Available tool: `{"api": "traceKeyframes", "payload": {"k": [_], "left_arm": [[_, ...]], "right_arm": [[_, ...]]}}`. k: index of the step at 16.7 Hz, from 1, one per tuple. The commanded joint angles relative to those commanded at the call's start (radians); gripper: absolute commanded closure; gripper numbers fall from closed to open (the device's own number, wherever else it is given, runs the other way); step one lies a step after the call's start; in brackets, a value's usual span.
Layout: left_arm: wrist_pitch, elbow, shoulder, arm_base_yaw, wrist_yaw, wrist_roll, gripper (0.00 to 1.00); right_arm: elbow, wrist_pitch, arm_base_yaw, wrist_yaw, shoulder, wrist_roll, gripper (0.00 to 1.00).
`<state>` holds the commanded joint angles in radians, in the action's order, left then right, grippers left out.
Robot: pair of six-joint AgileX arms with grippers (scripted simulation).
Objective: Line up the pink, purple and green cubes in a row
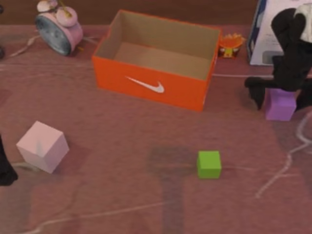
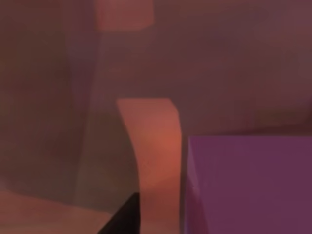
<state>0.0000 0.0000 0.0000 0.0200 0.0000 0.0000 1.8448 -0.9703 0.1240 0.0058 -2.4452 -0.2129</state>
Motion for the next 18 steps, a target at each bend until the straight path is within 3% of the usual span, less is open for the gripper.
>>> {"api": "traceKeyframes", "payload": {"k": [7, 18], "left_arm": [[0.0, 0.0, 0.0, 0.0, 0.0, 0.0, 0.0], [0.0, 0.0, 0.0, 0.0, 0.0, 0.0, 0.0]], "right_arm": [[0.0, 0.0, 0.0, 0.0, 0.0, 0.0, 0.98], [0.02, -0.023, 0.0, 0.004, 0.024, 0.003, 1.0]]}}
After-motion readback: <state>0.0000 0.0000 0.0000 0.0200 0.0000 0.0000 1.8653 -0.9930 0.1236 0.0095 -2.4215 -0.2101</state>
